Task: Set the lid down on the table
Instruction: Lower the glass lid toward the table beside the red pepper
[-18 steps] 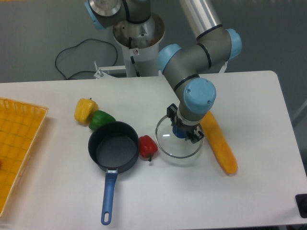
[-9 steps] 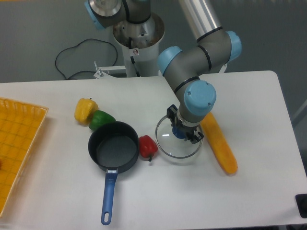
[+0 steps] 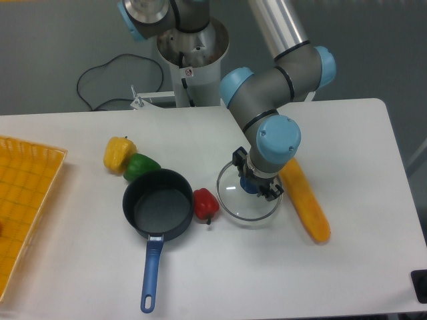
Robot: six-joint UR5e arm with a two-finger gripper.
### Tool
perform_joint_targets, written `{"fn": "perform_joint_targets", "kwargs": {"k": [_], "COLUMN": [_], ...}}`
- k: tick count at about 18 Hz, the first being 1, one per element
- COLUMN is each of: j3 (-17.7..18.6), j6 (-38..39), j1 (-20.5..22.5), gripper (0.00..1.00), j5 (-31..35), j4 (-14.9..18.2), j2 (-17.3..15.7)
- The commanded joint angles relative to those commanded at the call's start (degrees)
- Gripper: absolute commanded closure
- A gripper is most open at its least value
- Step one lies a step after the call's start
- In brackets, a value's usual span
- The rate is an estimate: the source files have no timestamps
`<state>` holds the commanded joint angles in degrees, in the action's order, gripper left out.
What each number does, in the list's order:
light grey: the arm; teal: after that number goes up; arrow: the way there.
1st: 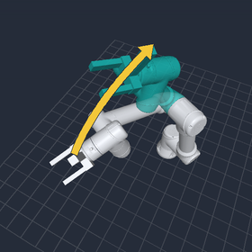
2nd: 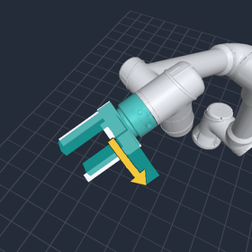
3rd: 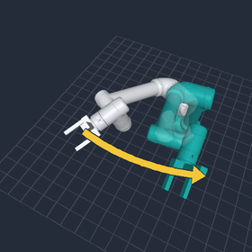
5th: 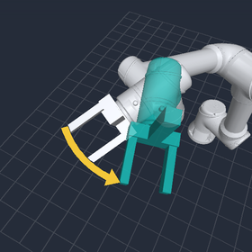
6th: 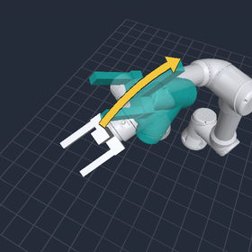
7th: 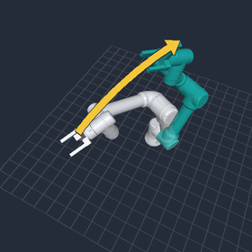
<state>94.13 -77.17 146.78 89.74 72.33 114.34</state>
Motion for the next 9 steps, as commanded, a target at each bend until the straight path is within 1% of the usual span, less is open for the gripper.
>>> {"fn": "perform_joint_targets", "kwargs": {"k": [9], "j3": [0.53], "j6": [0.18], "j1": [-0.09], "gripper": [0.42], "j5": [-0.09], "j4": [-0.18], "j2": [0.35]}}
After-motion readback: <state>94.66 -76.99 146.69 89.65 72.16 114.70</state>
